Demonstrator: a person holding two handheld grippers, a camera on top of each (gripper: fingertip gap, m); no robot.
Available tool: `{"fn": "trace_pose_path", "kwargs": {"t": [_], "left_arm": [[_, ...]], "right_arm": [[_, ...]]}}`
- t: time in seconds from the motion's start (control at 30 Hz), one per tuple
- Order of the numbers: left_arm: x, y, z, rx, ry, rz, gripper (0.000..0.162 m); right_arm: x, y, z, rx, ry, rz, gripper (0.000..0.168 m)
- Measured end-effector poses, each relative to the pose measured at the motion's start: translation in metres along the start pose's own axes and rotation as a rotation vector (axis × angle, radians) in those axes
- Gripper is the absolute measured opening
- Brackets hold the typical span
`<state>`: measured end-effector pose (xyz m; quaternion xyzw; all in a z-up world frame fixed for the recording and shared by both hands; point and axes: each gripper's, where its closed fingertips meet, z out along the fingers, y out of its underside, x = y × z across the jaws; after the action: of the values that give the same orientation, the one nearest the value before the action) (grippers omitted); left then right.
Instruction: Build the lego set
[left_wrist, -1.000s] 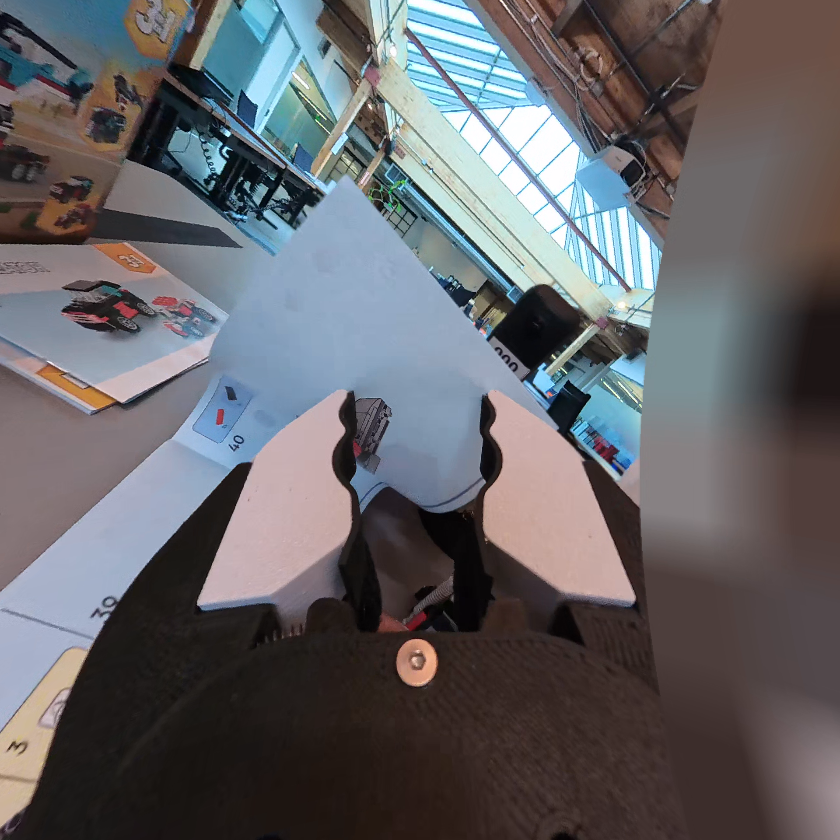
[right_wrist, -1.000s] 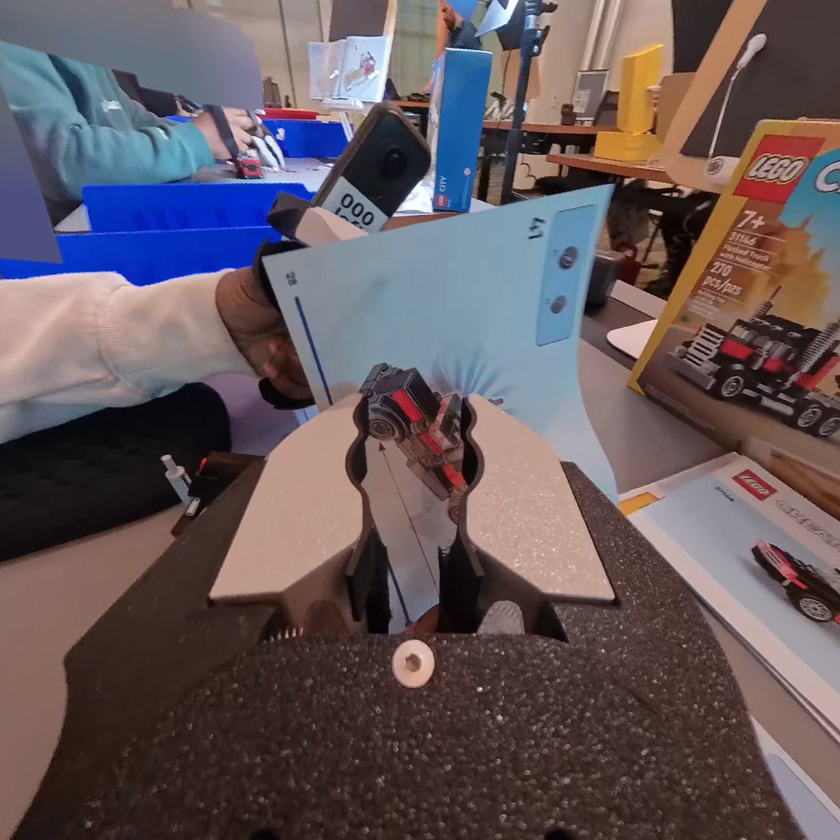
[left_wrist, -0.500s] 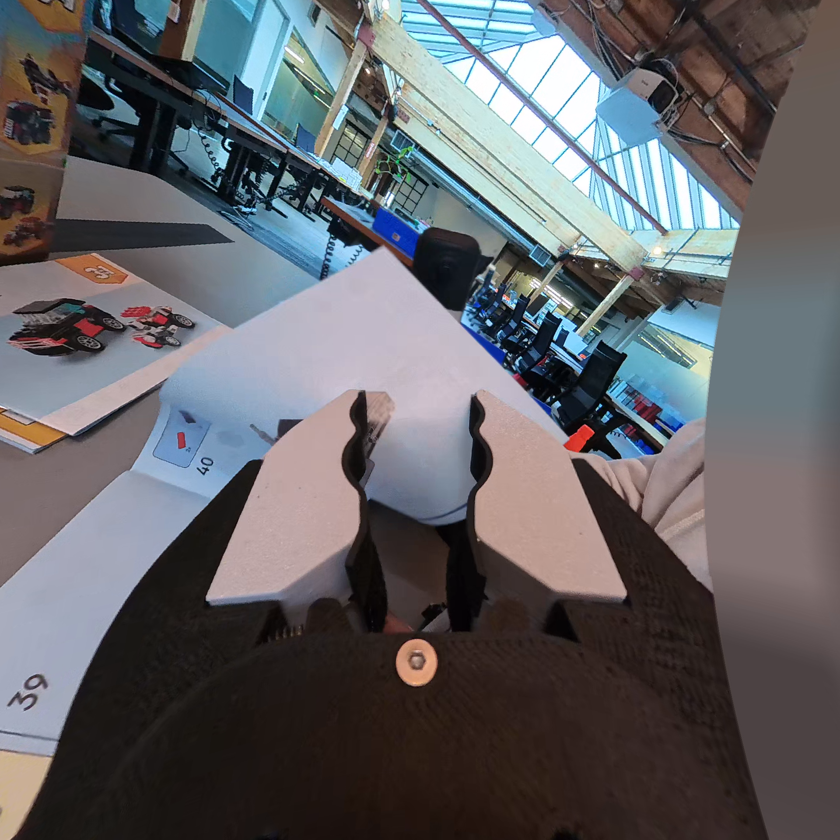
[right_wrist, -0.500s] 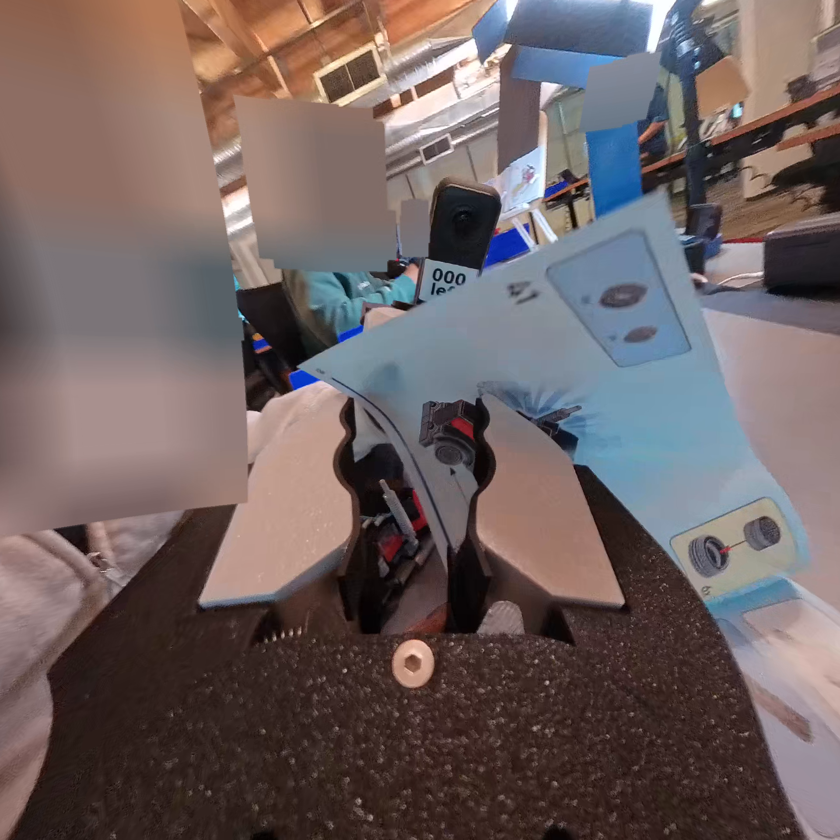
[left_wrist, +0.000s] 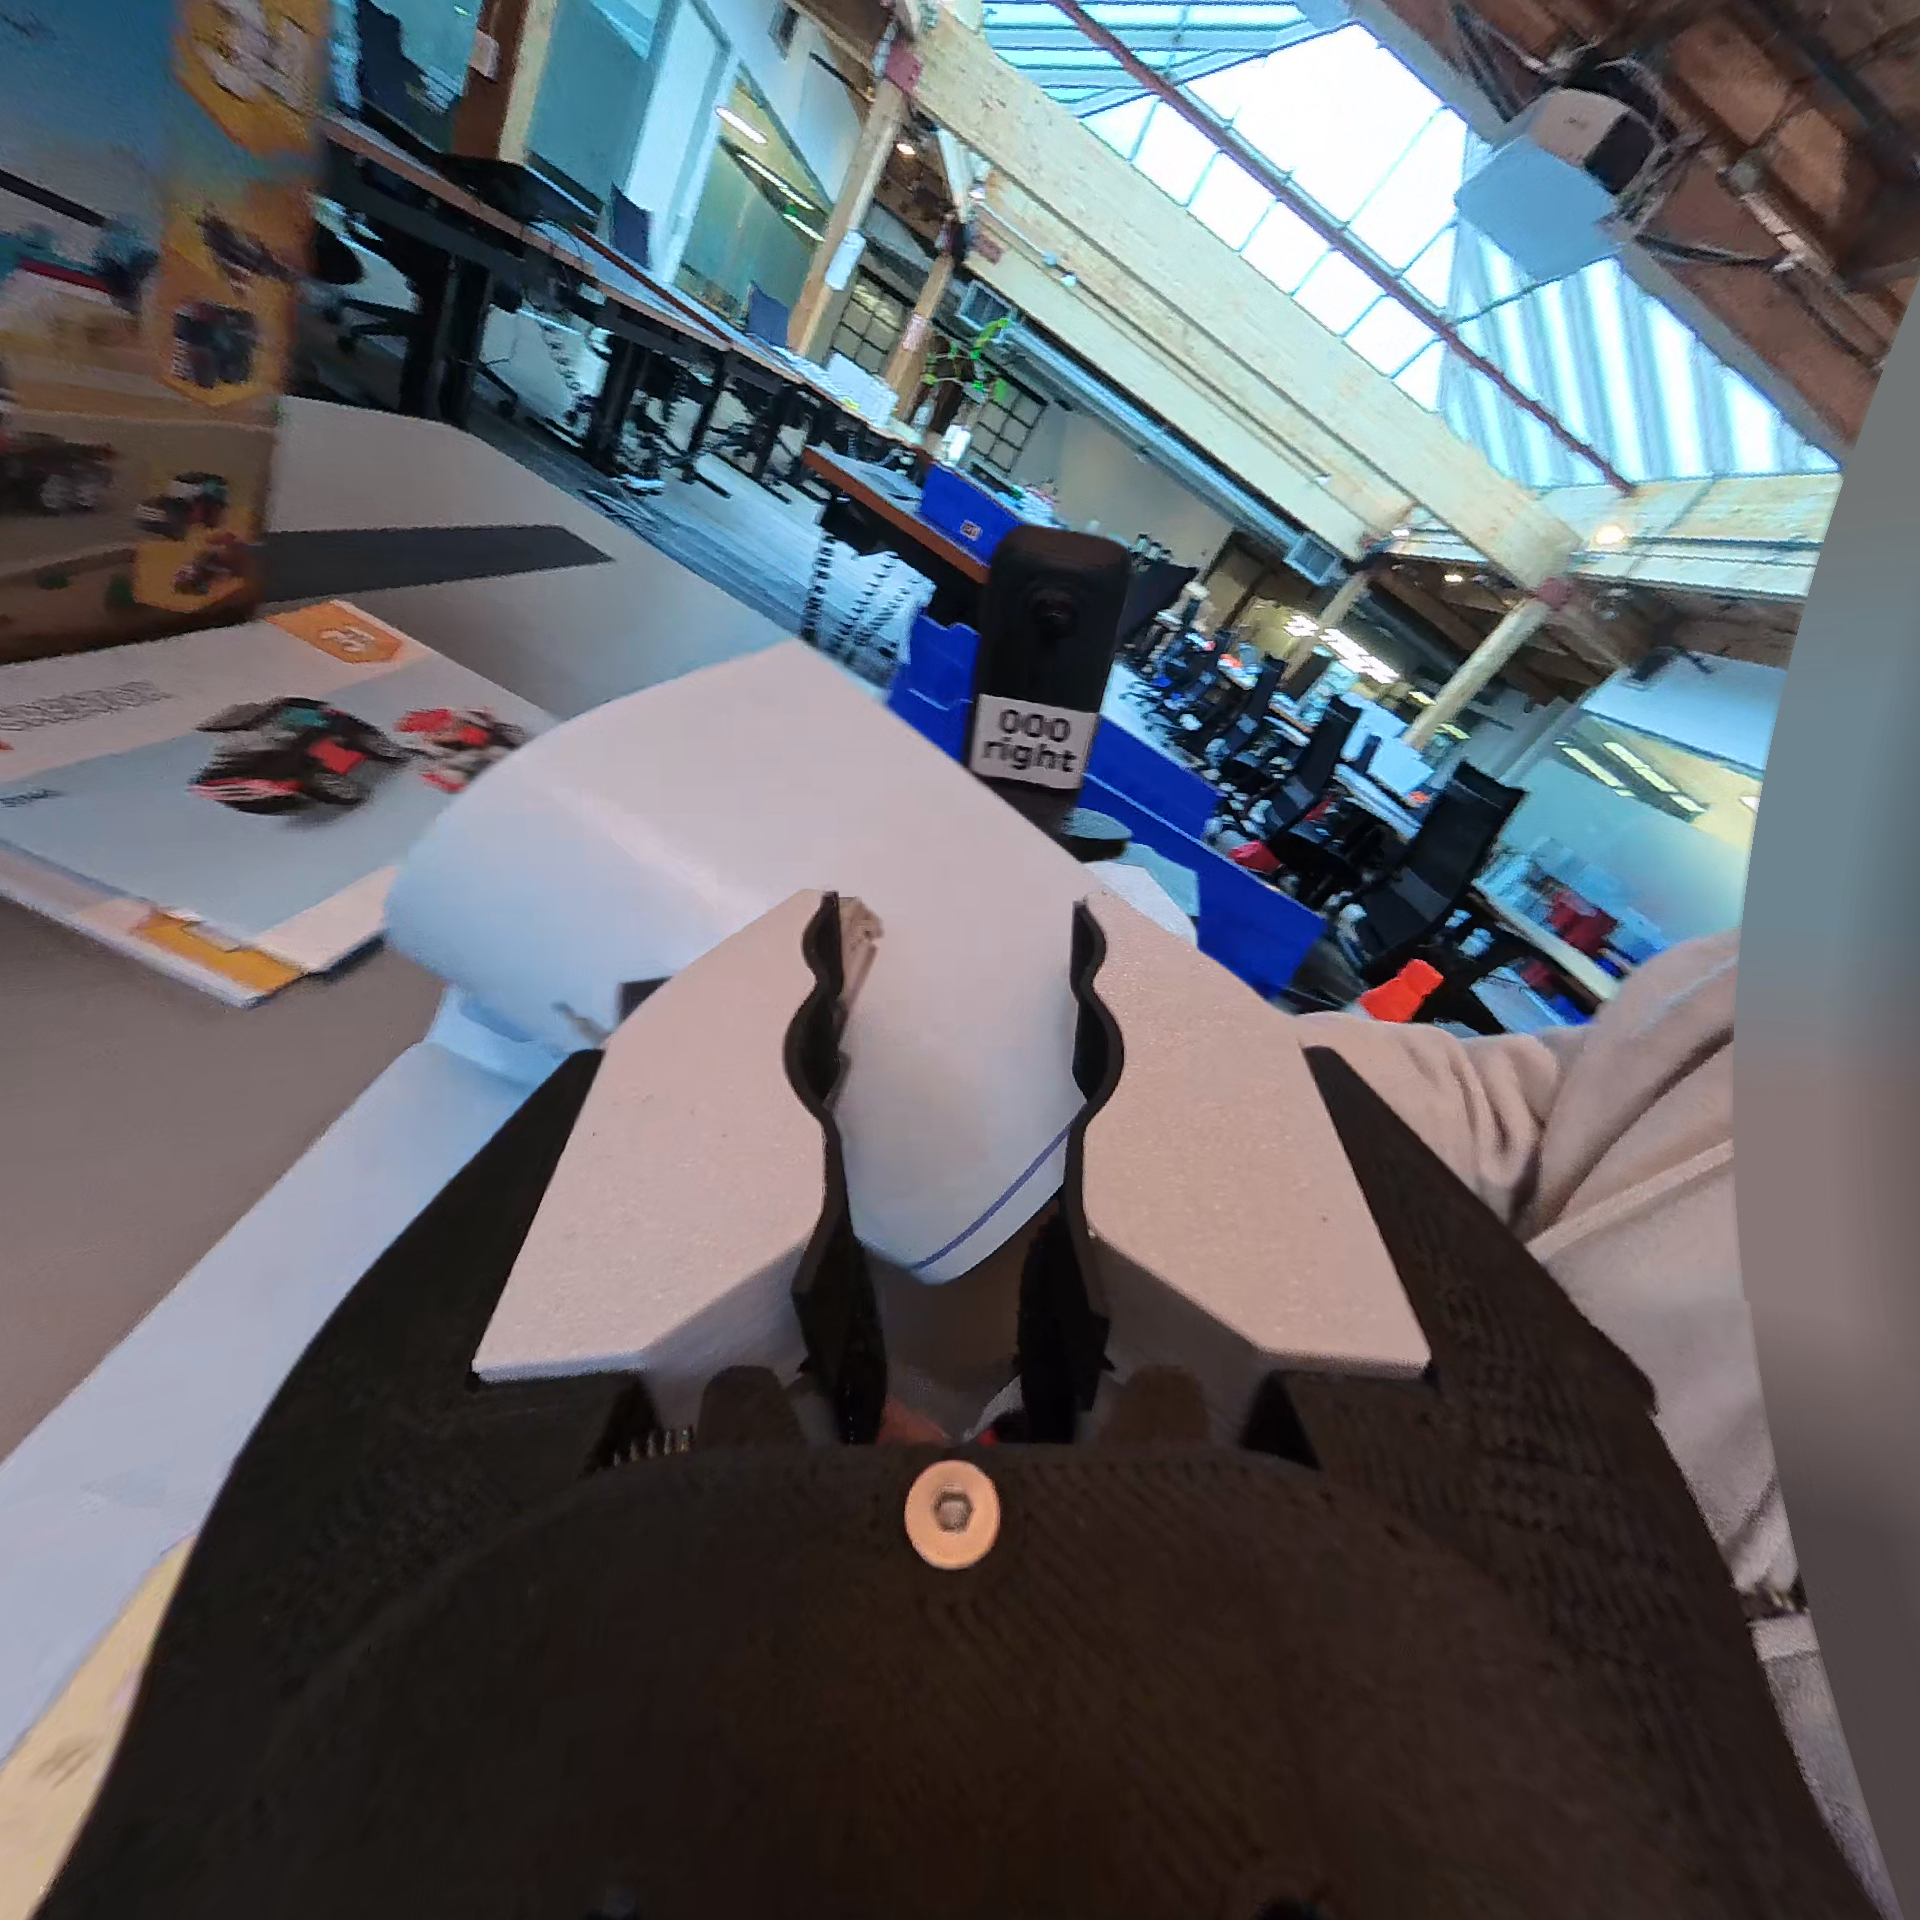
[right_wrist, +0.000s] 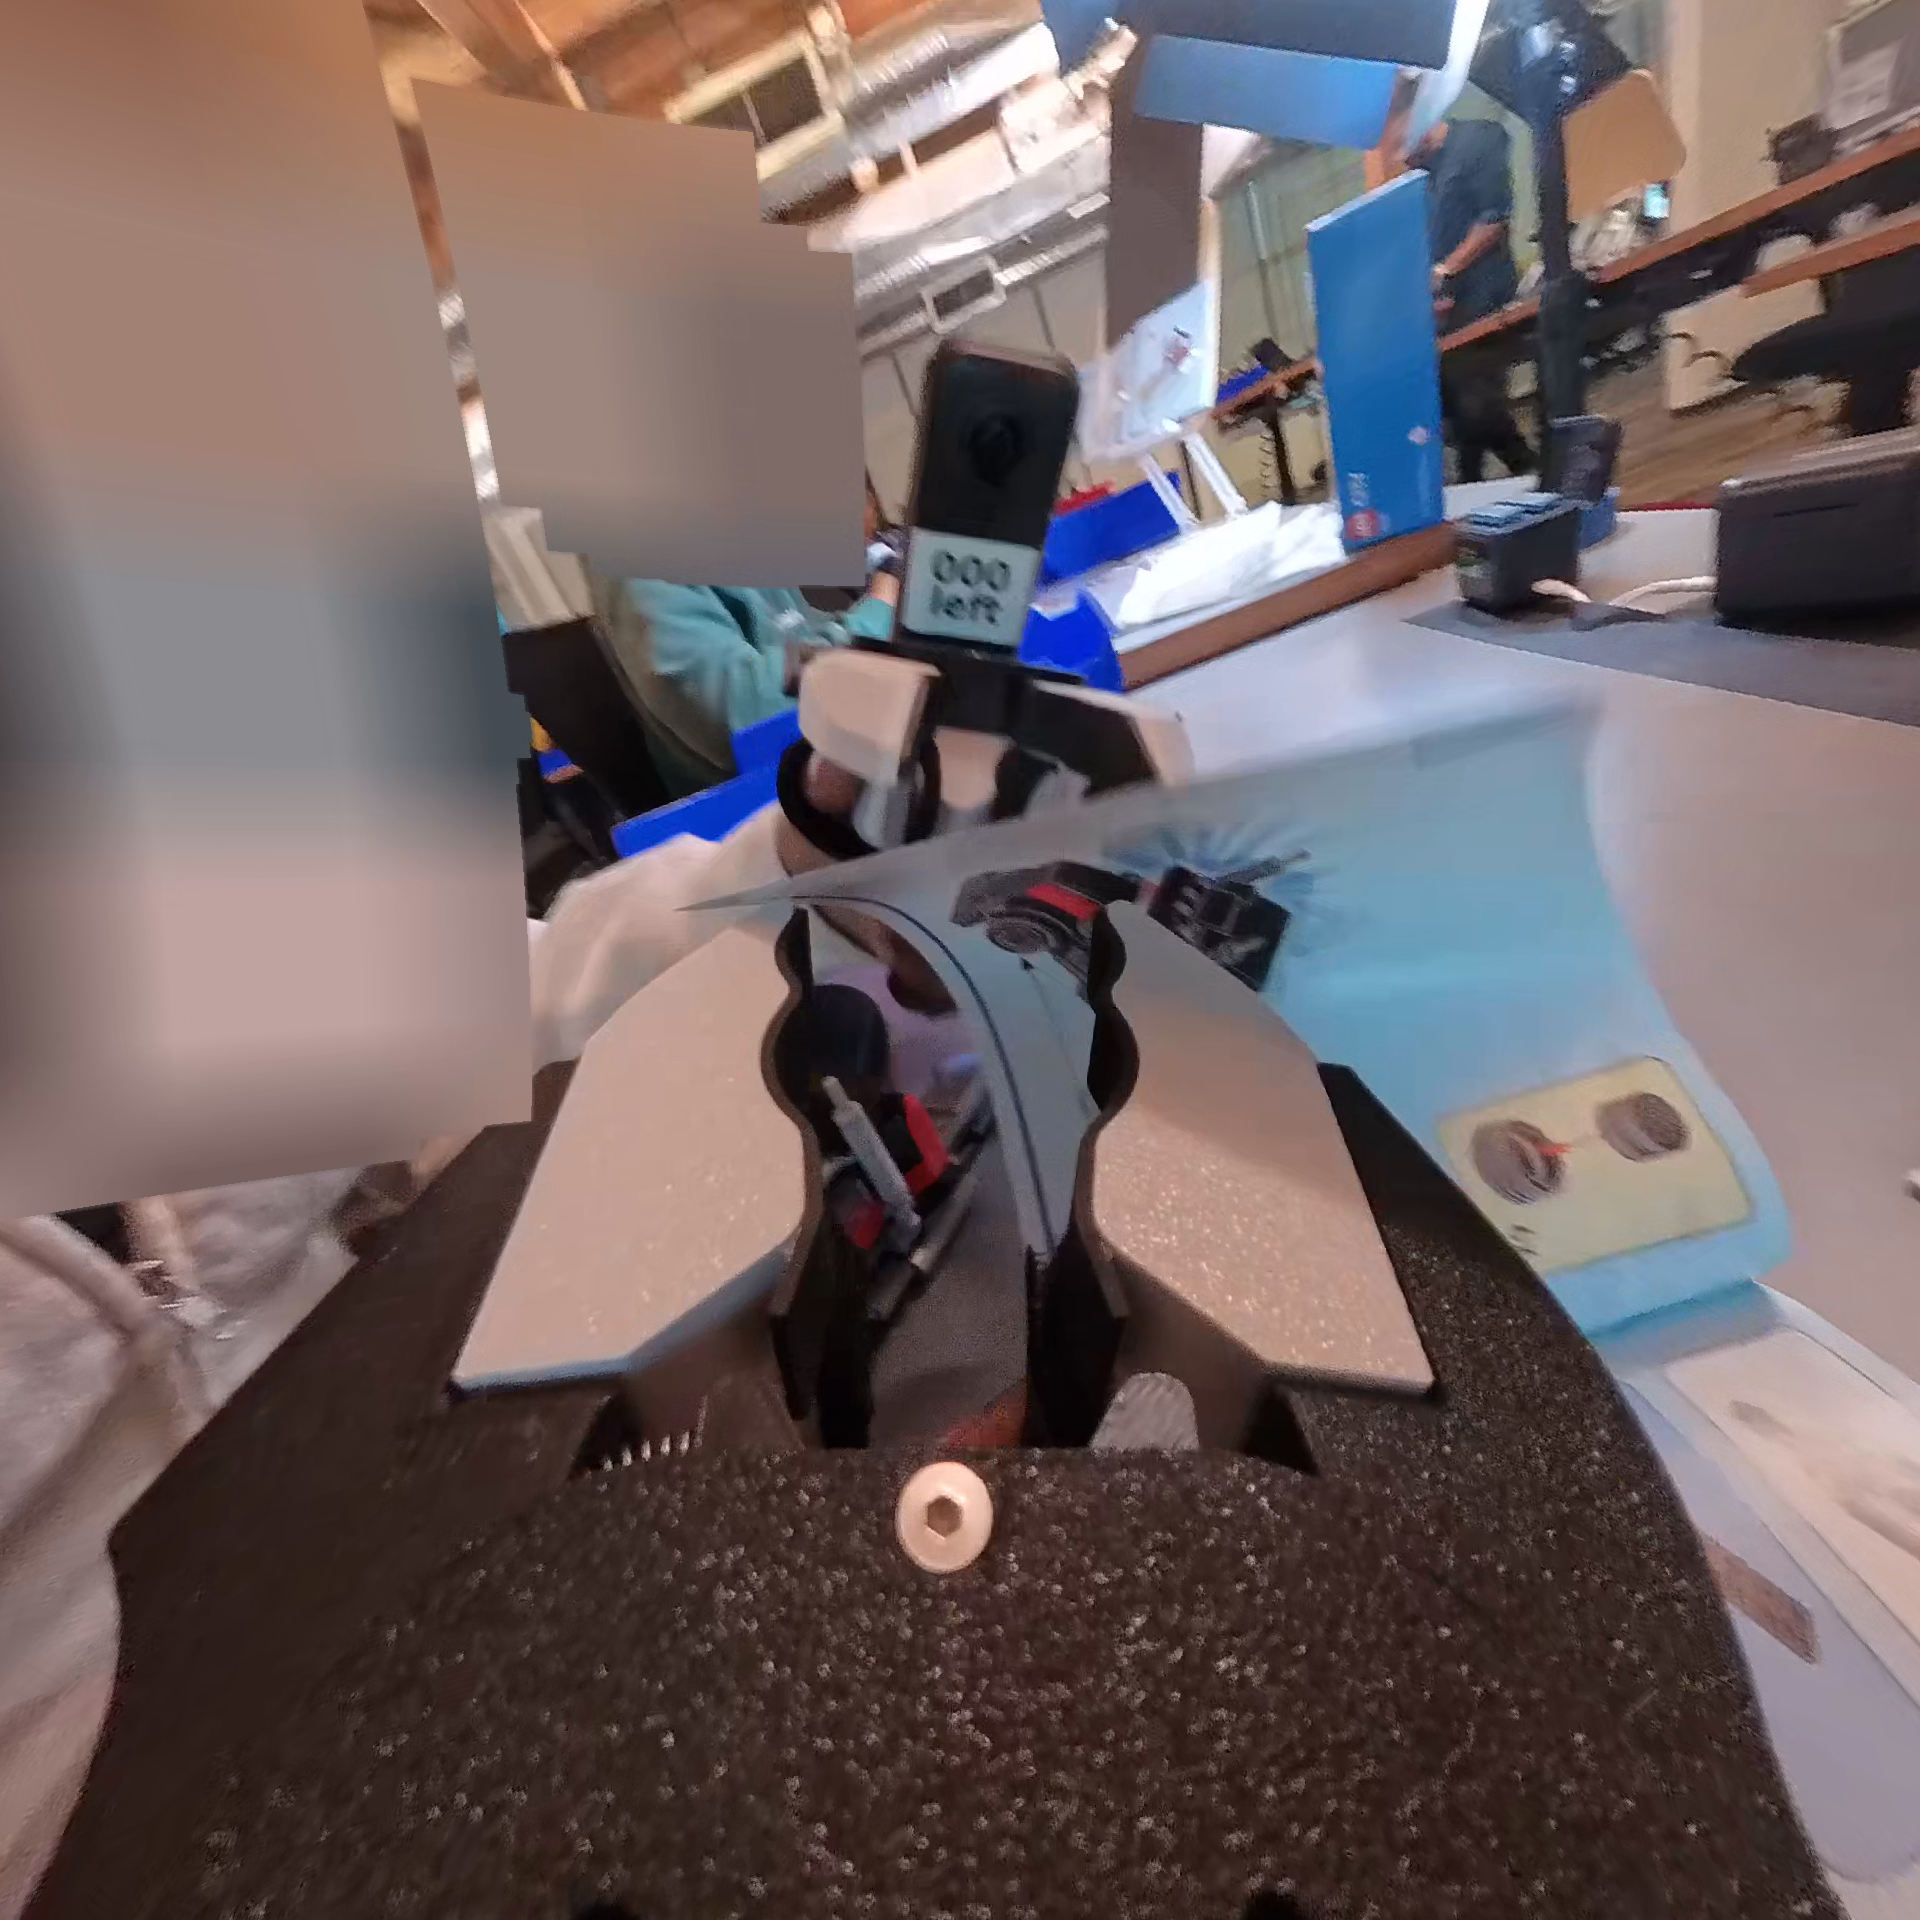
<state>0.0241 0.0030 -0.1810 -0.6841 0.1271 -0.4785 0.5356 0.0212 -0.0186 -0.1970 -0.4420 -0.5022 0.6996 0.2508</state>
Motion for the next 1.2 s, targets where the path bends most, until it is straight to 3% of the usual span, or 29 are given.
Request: {"fn": "trace_pose_path", "kwargs": {"t": [0.17,0.3,0.6,0.73,0.8,1.03,1.2], "left_arm": [[-0.040,-0.030,-0.064,0.076,-0.322,0.070,0.042],[-0.062,-0.042,-0.101,0.134,-0.511,0.103,0.040],[-0.075,-0.039,-0.114,0.140,-0.579,0.092,0.037],[-0.077,-0.036,-0.113,0.124,-0.580,0.093,0.035],[-0.077,-0.034,-0.112,0.120,-0.577,0.088,0.035],[-0.080,-0.032,-0.112,0.113,-0.577,0.080,0.034],[-0.082,-0.031,-0.114,0.110,-0.591,0.083,0.034]], "right_arm": [[0.021,0.040,0.012,-0.294,0.167,-0.112,0.053],[0.017,0.049,0.020,-0.337,0.157,-0.108,0.054],[0.013,0.031,0.002,-0.280,0.157,-0.101,0.043],[0.048,0.025,-0.032,-0.291,0.404,-0.167,0.018],[0.065,0.034,-0.048,-0.376,0.513,-0.205,0.007],[0.076,0.070,-0.048,-0.622,0.539,-0.264,0.007],[0.076,0.068,-0.047,-0.615,0.532,-0.275,0.008]]}}
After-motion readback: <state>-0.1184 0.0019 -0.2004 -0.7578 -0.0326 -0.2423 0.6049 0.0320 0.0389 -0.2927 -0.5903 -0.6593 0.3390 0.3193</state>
